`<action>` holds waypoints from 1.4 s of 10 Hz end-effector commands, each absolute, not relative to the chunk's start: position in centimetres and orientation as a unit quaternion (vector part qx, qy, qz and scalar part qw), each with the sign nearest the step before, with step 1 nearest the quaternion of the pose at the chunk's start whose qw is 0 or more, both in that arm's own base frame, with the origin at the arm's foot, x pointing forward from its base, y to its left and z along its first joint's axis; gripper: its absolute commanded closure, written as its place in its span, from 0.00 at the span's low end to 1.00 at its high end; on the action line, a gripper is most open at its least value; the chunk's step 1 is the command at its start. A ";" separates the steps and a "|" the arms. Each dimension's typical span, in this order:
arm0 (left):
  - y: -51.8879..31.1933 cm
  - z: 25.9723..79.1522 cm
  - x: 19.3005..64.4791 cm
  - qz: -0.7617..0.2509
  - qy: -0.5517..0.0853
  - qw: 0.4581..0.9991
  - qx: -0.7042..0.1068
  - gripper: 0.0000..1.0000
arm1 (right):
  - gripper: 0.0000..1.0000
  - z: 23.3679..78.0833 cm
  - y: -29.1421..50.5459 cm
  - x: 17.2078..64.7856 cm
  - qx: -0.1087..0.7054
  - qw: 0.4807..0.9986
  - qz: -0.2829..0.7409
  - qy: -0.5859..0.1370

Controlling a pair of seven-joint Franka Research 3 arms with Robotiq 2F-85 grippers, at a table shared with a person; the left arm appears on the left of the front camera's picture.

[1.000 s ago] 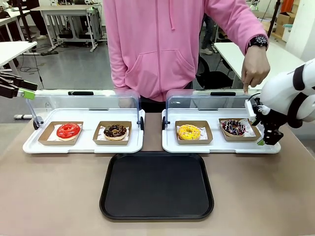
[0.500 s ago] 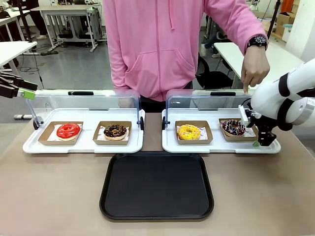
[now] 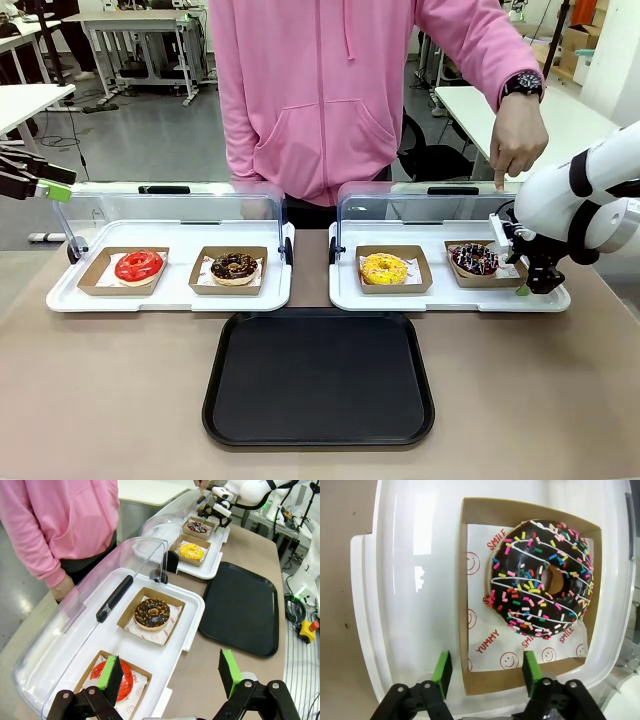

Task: Move the fourth donut from the left to the tray.
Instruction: Pick up the Paper togo box containing the Donut indicated by the person and place it on the Handle tray.

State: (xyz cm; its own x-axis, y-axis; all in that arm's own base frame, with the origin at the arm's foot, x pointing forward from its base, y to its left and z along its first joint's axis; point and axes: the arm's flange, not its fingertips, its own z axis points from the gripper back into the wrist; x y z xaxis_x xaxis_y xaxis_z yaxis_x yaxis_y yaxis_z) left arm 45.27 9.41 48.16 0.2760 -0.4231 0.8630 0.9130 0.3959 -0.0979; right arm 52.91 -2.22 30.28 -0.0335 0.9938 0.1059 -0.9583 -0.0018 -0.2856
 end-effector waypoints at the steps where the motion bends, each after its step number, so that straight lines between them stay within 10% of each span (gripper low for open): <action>1: 9.3 48.3 45.2 -0.453 -0.396 0.734 -0.313 0.00 | 1.00 30.6 -2.0 53.5 -0.059 0.696 0.703 -0.134; 3: 9.3 48.3 45.2 -0.453 -0.396 0.734 -0.313 0.00 | 0.85 30.6 -1.9 53.4 -0.050 0.700 0.701 -0.127; 5: 9.3 48.3 45.2 -0.453 -0.396 0.734 -0.313 0.00 | 1.00 30.7 -2.0 53.4 -0.047 0.702 0.701 -0.121; 14: 9.3 48.3 45.2 -0.453 -0.396 0.734 -0.313 0.00 | 1.00 30.4 -2.0 52.9 -0.047 0.694 0.707 -0.127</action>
